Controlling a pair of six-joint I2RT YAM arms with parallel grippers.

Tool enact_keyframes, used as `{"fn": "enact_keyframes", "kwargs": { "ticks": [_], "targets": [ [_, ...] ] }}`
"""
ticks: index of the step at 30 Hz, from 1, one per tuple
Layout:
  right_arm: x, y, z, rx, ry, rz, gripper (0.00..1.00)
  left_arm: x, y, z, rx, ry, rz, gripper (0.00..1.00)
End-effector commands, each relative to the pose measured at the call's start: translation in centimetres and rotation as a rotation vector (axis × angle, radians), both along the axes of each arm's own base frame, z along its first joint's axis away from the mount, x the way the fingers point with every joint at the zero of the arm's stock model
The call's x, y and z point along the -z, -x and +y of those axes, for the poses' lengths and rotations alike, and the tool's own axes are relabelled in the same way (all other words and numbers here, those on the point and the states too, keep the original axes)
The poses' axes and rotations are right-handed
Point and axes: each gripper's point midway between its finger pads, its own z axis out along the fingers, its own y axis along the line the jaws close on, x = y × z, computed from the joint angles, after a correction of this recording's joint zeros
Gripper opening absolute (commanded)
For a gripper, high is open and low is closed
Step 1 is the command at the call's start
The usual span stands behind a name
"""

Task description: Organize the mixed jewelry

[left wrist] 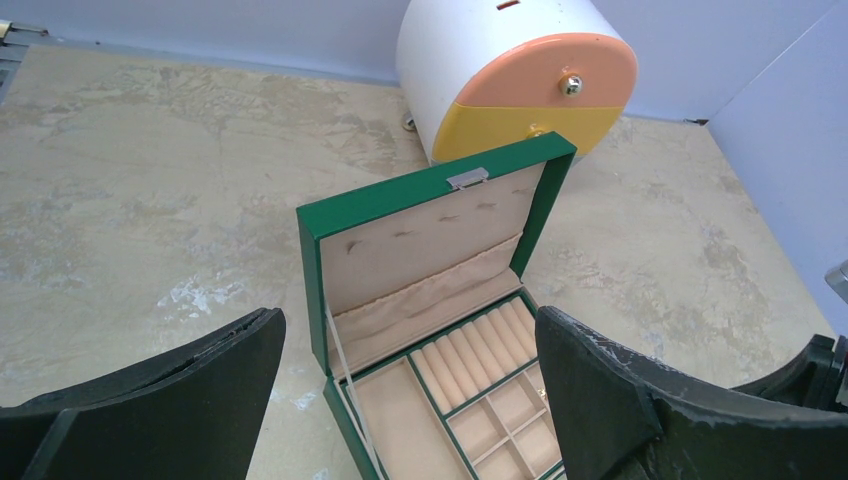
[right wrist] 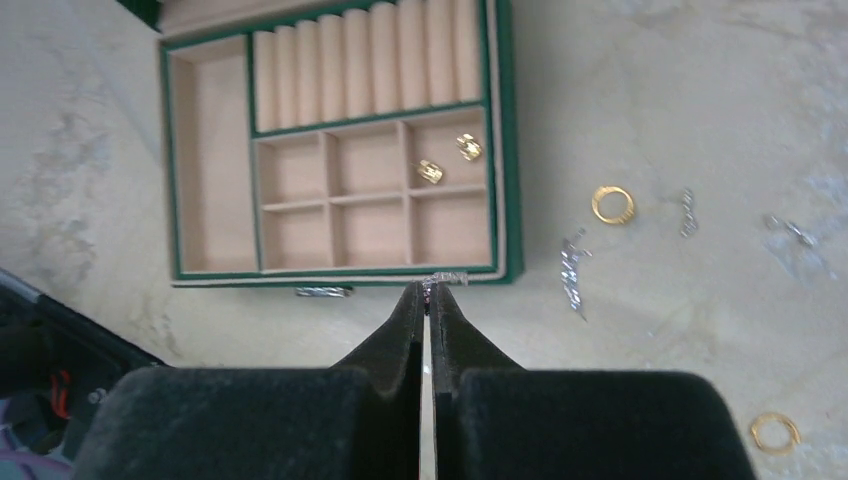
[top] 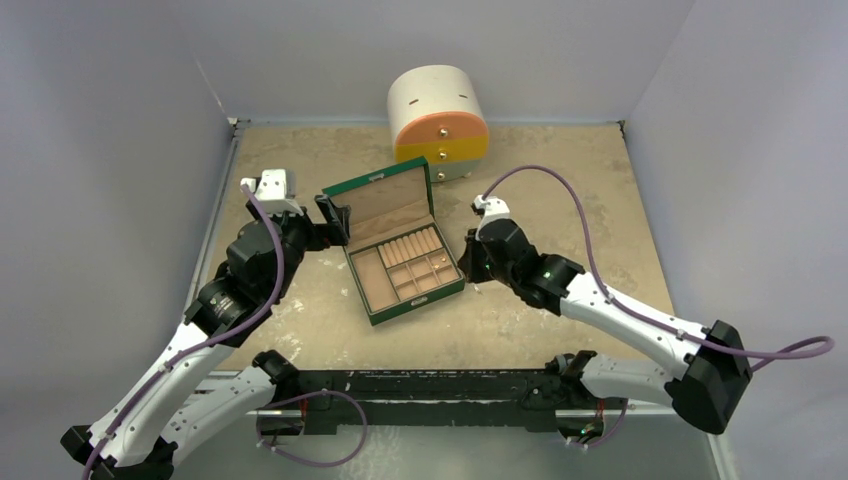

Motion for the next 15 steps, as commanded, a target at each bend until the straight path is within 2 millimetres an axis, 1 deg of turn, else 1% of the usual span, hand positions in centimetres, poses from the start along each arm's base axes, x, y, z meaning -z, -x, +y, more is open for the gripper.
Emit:
{"fn": "enact_keyframes", "kwargs": {
  "ticks": [1, 7, 15],
  "targets": [
    [-3.4, -1.5, 3.5, -0.085, -0.067, -0.089, 0.00, -1.5, -0.1, 0.1, -0.006, 0.042, -0.048, 0.96],
    [-3.0, -1.9, 6.4, -0.148, -0.097, -0.090, 0.00, -1.6, -0.2, 0.1, -0.008, 0.042, -0.049, 0.96],
    [-1.7, -3.3, 8.9, -0.167, -0.098, -0.090, 0.00, -1.5, -0.2, 0.1, -0.008, 0.040, -0.047, 0.96]
  ]
}}
